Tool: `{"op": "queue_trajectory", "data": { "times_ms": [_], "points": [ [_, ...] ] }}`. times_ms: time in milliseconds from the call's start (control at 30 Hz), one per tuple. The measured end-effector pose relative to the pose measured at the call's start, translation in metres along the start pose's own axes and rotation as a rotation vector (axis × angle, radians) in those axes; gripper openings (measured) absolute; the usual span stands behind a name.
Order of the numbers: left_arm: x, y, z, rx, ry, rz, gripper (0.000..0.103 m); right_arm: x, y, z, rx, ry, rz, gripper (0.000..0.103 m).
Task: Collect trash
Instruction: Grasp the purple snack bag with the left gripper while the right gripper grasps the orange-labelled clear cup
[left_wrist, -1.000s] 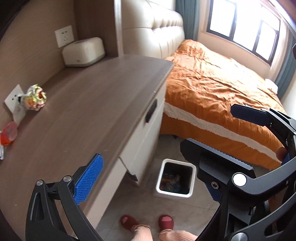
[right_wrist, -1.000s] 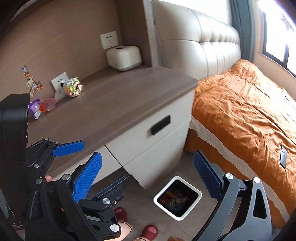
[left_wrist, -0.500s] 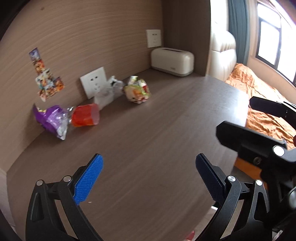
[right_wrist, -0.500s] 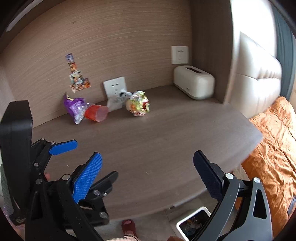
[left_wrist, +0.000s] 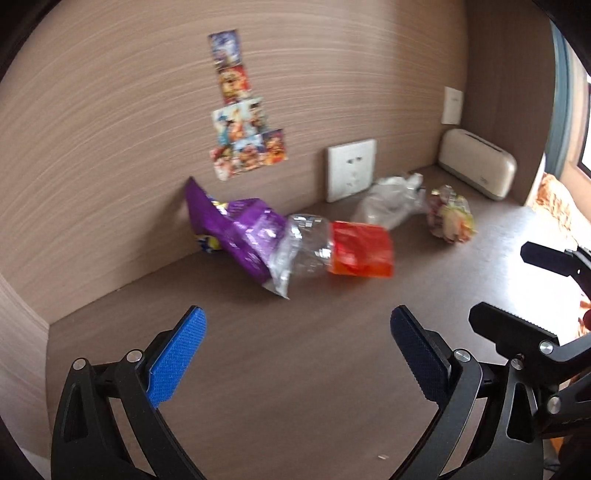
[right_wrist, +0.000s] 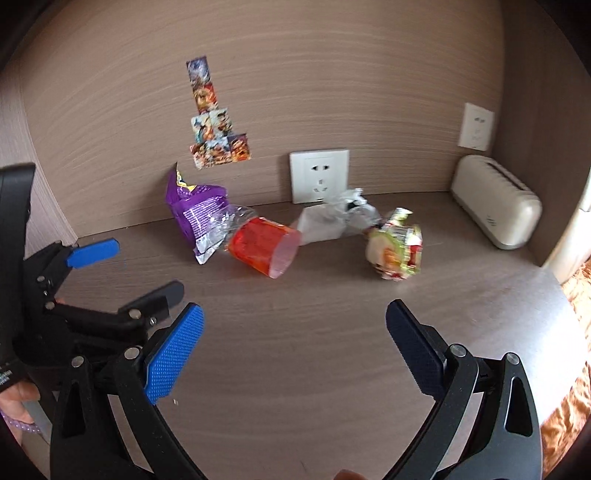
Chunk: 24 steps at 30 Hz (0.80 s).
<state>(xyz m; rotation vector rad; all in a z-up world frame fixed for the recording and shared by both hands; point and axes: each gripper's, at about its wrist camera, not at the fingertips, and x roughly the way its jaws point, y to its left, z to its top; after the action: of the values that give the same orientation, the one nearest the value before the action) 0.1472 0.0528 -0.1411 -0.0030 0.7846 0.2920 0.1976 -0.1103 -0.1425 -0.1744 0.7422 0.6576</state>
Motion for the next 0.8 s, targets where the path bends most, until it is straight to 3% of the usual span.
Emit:
{"op": "queue_trajectory", "data": {
  "times_ms": [333, 500, 667, 767, 800],
  "points": [
    [0.052, 0.047, 0.035, -0.023, -0.002, 0.038, 0.098, 0.089, 0.023, 0.024, -0.048, 0.081, 0.013, 0.098],
    [0.087, 0.060, 0.053, -0.053, 0.034, 0.058, 0.098, 0.111, 0.031, 0.037, -0.056, 0.069, 0.008, 0.098],
    [0.111, 0.074, 0.063, -0.144, 0.074, 0.018, 0.097, 0.124, 0.038, 0.049, -0.078, 0.041, 0.004, 0.098],
    [0.121, 0.076, 0.062, -0.168, 0.100, 0.018, 0.083, 0.125, 0.042, 0.053, -0.087, 0.021, 0.006, 0.094],
    [0.121, 0.076, 0.061, -0.171, 0.090, 0.017, 0.081, 0.123, 0.043, 0.054, -0.088, 0.005, 0.000, 0.089]
  ]
}}
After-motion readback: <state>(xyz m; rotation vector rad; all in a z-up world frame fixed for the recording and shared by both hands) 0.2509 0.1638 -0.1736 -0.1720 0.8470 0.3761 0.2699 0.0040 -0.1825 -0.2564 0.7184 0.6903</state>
